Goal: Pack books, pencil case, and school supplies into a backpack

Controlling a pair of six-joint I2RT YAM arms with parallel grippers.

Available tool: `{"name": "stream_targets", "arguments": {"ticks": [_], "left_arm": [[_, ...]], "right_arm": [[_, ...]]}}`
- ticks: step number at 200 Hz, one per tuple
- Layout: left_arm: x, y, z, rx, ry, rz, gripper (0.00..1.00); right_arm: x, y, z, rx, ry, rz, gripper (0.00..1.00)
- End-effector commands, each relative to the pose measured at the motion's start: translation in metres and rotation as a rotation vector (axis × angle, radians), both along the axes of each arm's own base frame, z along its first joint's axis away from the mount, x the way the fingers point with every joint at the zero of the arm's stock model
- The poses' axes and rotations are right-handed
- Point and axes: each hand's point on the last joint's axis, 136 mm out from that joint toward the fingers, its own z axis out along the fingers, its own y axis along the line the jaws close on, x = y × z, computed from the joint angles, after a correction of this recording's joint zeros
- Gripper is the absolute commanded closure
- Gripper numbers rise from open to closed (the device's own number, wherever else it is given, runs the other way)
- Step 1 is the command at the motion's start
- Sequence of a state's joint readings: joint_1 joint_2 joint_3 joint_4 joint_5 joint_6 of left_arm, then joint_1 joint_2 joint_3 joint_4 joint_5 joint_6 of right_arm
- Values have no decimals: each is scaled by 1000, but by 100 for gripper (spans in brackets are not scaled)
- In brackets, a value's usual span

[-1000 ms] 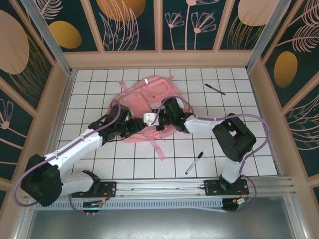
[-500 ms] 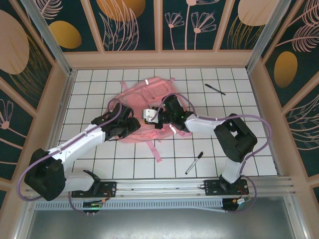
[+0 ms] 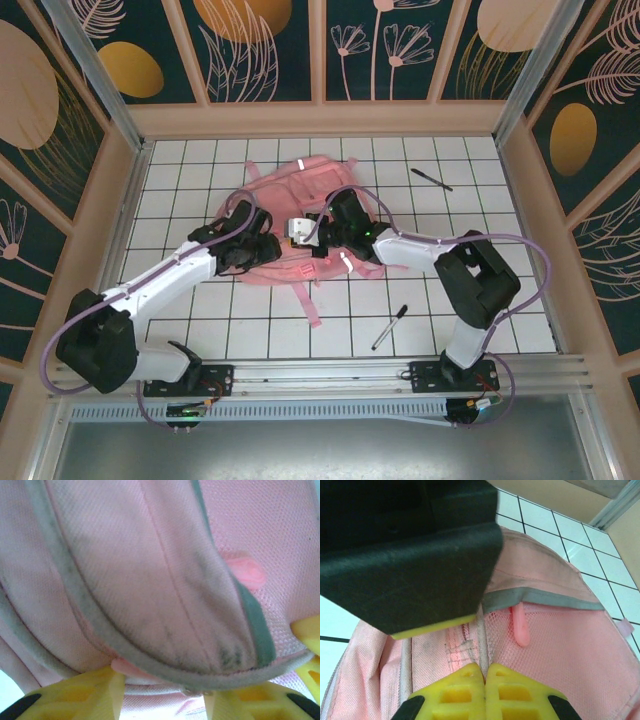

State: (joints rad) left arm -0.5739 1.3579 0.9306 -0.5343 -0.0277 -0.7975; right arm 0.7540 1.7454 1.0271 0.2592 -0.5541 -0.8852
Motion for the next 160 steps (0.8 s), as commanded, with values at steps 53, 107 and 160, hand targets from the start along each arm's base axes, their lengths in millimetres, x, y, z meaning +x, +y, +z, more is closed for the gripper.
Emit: {"name": "stream_targets", "arguments": {"ticks": [53,107,160], "left_arm": [[15,-7,23,163,-194,-407,32],[11,-6,72,268,-550,-648,38],[-21,-25,61,337,-875,-1018,41]], "right_arm": [[-26,1,53,97,-54,145,100],[-23,-14,48,57,-52,157,100],[-22,-22,47,43,-42,143,100]]}}
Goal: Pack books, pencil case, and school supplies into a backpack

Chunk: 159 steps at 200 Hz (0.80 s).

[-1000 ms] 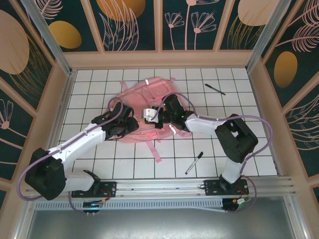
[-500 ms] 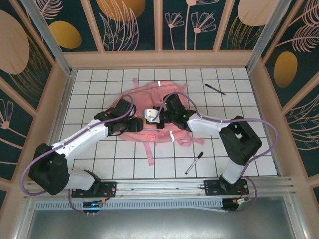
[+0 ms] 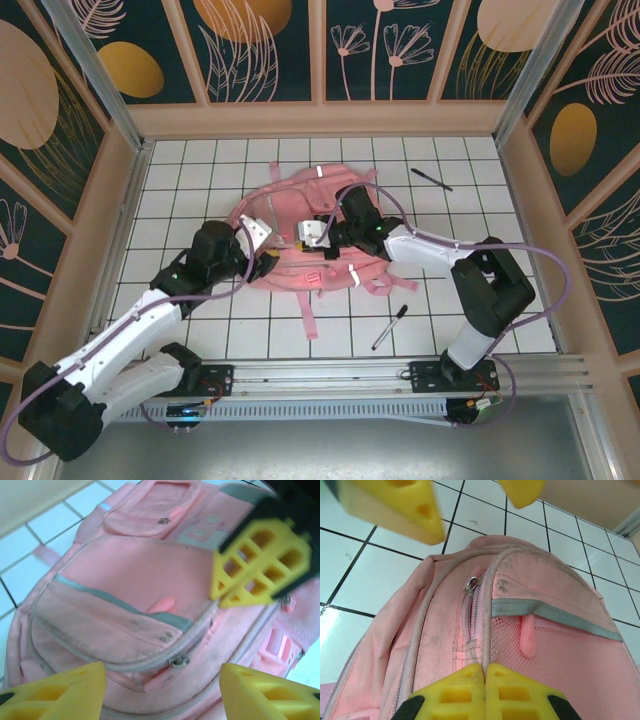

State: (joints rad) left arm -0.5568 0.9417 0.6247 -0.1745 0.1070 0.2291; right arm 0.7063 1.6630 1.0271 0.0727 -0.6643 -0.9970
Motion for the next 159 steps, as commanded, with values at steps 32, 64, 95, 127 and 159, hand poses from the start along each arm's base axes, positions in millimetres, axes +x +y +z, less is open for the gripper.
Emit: {"name": "stream_targets", "arguments": {"ticks": [32,64,95,127,159], "left_arm": [[10,-13,-19,123,-124,-148,48],[17,-13,-19,127,-178,-138,61],[0,-21,-32,151,-175,-261,60],[1,-12,-35,186,-242,-241,58],[14,2,-43,238,-312,-155,74]], "right_arm": [[-6,3,39,92,-42,50,100],[-8,2,46,112,-47,47,100],[-10,1,48,119,-43,44,100],[-11,0,50,130,-43,43,100],[-13,1,58,154,-47,45,100]]}}
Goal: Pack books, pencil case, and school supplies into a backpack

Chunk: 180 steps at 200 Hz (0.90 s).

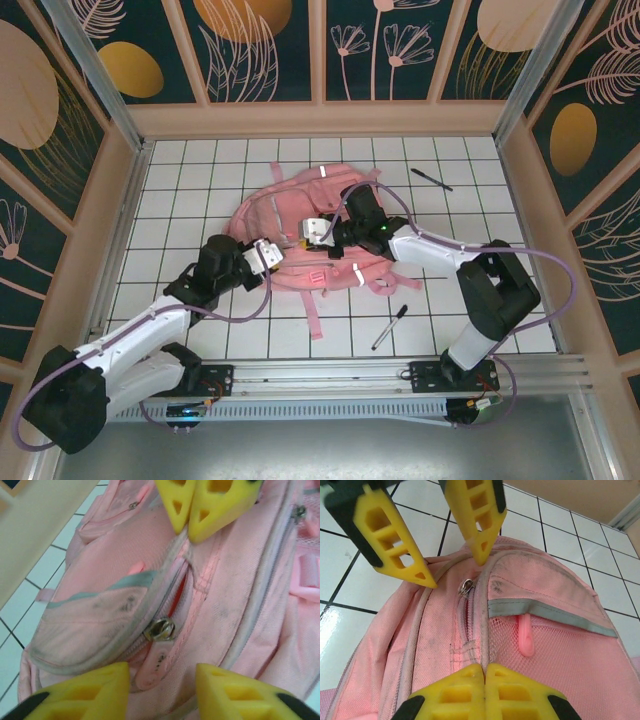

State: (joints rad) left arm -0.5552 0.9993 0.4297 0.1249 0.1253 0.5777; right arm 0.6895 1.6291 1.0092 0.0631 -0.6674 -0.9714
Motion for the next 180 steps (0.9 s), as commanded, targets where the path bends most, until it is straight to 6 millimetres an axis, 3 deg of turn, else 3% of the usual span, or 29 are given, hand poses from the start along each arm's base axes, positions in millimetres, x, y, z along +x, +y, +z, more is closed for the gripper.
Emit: {"name": "stream_targets", "arguments": {"ticks": [1,79,107,123,145,180], "left_arm": [[11,7,1,30,-96,38,74],[17,-2,11,-36,-97,40,75],[12,-5,8,-40,-94,6,69],[8,-8,10,-76,-76,-4,57],[10,-4,12,-98,-100,27,53],[7,-9,8,-75,-64,-9,77]], "right_arm": [[-13,9,53,148,-69,70,100],[-19,8,55,158,-70,81,100],[-19,7,59,172,-77,75,100],[-21,6,60,181,-69,78,100],[-23,7,62,195,-62,80,100],[-23,8,60,196,-61,81,100]]}}
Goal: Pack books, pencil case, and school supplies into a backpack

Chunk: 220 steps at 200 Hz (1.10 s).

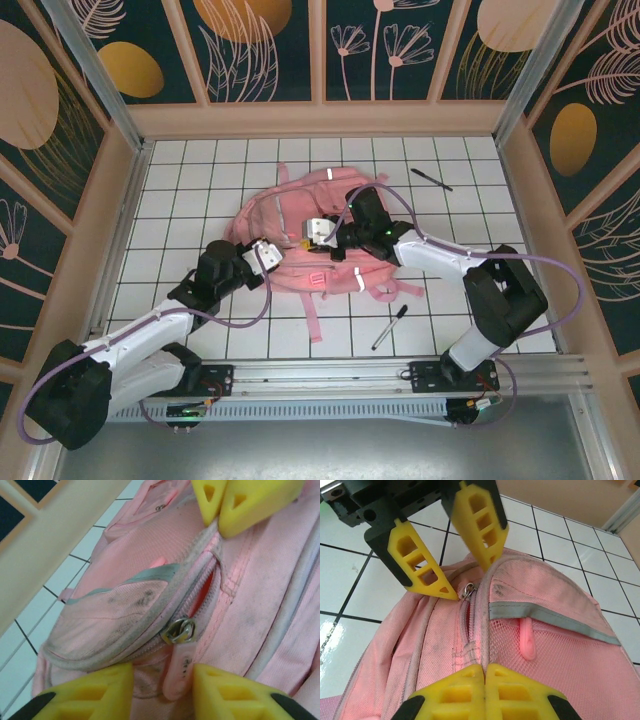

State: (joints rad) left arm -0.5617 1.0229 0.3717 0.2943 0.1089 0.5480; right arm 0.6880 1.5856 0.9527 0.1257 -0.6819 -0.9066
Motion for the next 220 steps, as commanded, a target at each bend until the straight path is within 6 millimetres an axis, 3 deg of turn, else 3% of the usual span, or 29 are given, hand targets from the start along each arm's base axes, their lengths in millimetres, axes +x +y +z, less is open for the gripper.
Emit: {"name": "stream_targets", "arguments": {"ticks": [1,27,62,88,170,195,220], "left_arm": [[0,-5,5,-13,-3,-33,77],[-5,-10,5,-5,13,-74,100],[-13,-11,1,13,37,-105,100],[-9,-3,3,25,43,-51,100],[-2,42,-3,5,160,47,100],[-9,32,-14,8,242,-22,100],[-15,15,-7,-49,292,-114,100]], "right_arm": [[-16,12,53,151,-90,95,100],[-10,8,46,124,-110,80,100],[-2,1,40,109,-121,54,100],[4,-8,22,28,-157,35,100],[36,-55,-6,-60,-201,-109,100],[38,-52,-7,-49,-192,-112,100],[25,-40,-4,-9,-158,-87,48]]}}
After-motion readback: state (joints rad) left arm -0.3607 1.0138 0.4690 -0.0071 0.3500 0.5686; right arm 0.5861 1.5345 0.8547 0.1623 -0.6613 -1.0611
